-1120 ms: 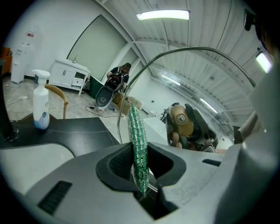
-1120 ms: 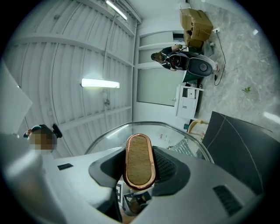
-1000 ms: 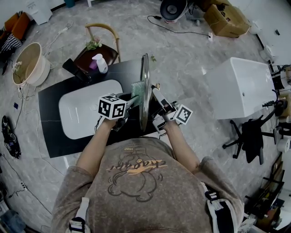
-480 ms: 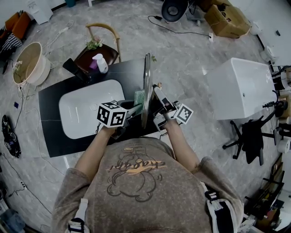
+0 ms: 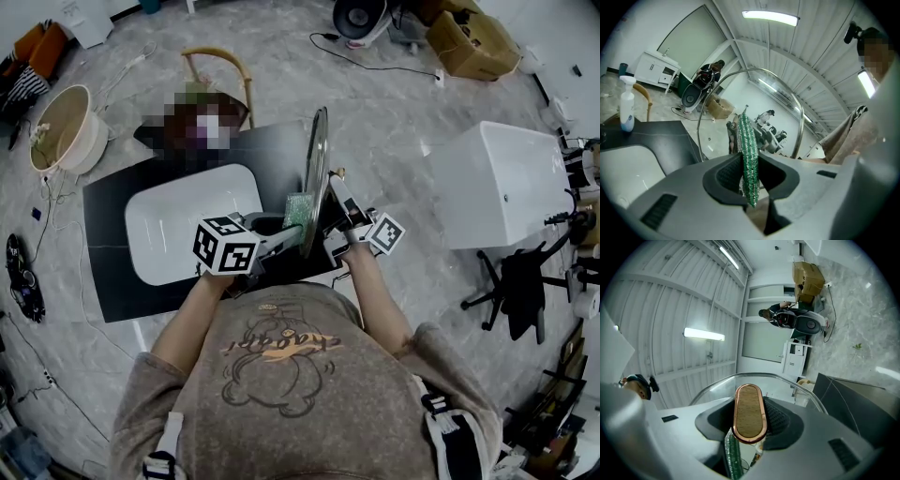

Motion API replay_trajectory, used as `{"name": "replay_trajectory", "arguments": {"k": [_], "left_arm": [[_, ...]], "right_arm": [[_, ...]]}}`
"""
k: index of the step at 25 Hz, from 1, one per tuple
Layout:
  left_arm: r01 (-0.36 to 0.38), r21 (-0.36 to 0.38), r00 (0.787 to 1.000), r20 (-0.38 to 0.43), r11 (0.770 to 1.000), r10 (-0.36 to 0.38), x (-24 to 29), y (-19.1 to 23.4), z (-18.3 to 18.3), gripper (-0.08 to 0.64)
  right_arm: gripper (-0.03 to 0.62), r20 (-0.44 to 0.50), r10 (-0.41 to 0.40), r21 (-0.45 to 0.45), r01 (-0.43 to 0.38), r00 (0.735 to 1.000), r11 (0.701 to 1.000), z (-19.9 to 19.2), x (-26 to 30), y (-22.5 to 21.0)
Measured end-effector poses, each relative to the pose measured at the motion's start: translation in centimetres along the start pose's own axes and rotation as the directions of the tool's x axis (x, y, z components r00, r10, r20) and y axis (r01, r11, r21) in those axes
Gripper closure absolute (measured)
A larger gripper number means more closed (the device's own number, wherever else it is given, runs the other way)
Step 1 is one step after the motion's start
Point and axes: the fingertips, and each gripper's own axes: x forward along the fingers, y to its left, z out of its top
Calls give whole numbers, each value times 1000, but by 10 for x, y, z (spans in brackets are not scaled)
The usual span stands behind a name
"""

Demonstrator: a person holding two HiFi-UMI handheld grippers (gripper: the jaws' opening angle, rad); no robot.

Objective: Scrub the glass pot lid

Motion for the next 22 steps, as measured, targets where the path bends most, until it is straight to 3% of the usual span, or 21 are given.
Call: {"name": "replay_trajectory", "arguments": {"k": [12, 22], "left_arm": [[119, -20, 991, 62, 993, -117, -20, -31, 27, 476], [131, -39, 986, 105, 991, -126, -23, -27, 56, 476]], "right_arm": [[410, 12, -32, 10, 32, 999, 999, -2, -14, -12], [410, -11, -43, 40, 43, 999, 998, -14, -18, -17]]}}
